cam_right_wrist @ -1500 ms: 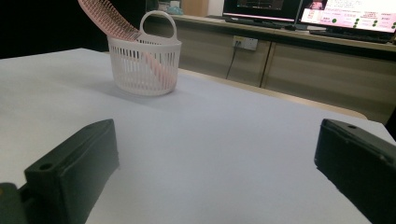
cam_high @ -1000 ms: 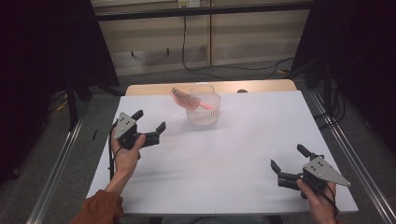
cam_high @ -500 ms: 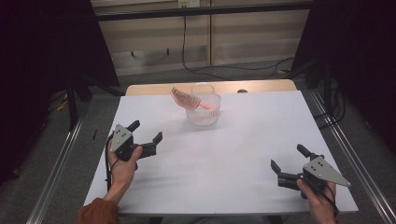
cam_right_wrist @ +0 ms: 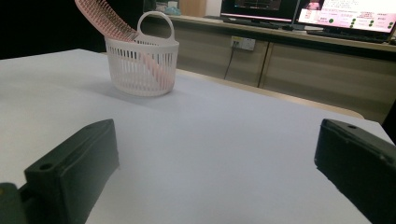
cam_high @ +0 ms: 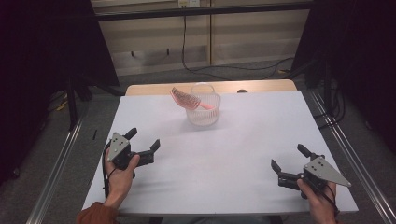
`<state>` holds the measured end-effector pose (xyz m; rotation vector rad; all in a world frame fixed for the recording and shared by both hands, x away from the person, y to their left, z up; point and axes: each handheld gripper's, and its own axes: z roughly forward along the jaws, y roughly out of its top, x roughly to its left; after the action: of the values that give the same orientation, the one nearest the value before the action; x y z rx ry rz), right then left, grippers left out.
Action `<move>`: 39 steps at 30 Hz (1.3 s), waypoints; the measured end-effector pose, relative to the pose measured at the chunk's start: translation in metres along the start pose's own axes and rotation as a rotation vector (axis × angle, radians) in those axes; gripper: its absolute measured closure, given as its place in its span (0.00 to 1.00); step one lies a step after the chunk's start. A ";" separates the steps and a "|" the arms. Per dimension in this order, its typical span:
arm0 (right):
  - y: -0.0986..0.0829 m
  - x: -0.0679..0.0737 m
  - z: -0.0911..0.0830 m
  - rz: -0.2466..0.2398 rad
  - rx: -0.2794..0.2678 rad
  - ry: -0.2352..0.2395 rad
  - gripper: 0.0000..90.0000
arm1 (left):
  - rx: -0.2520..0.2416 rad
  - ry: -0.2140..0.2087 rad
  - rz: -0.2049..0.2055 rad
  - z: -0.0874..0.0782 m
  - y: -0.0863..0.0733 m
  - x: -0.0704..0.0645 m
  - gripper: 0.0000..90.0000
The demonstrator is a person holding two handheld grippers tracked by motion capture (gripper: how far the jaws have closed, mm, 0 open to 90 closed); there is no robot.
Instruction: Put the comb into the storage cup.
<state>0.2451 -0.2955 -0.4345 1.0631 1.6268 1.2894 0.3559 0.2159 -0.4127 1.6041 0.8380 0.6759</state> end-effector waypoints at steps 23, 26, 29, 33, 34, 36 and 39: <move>0.000 0.000 -0.002 0.009 -0.009 -0.010 0.00 | 0.017 0.028 -0.016 -0.035 -0.018 -0.007 0.03; 0.000 0.000 -0.001 0.011 -0.012 -0.012 0.00 | 0.022 0.037 -0.030 -0.039 -0.019 -0.005 0.03; 0.000 0.000 -0.002 0.011 -0.015 -0.010 0.00 | 0.014 0.050 -0.040 -0.044 -0.019 -0.002 0.02; 0.000 0.000 -0.002 0.017 -0.015 -0.015 0.00 | 0.017 0.071 -0.040 -0.049 -0.020 -0.002 0.02; 0.000 0.000 -0.001 0.021 -0.016 -0.016 0.00 | 0.018 0.079 -0.031 -0.050 -0.020 -0.002 0.02; 0.000 0.000 -0.002 0.024 -0.016 -0.020 0.00 | 0.000 0.099 -0.036 -0.051 -0.020 -0.002 0.02; 0.000 -0.001 -0.002 0.033 -0.018 -0.022 0.00 | 0.013 0.106 -0.031 -0.055 -0.020 -0.003 0.02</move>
<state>0.2435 -0.2971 -0.4341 1.0934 1.5841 1.3072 0.3065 0.2469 -0.4222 1.5747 0.9437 0.7400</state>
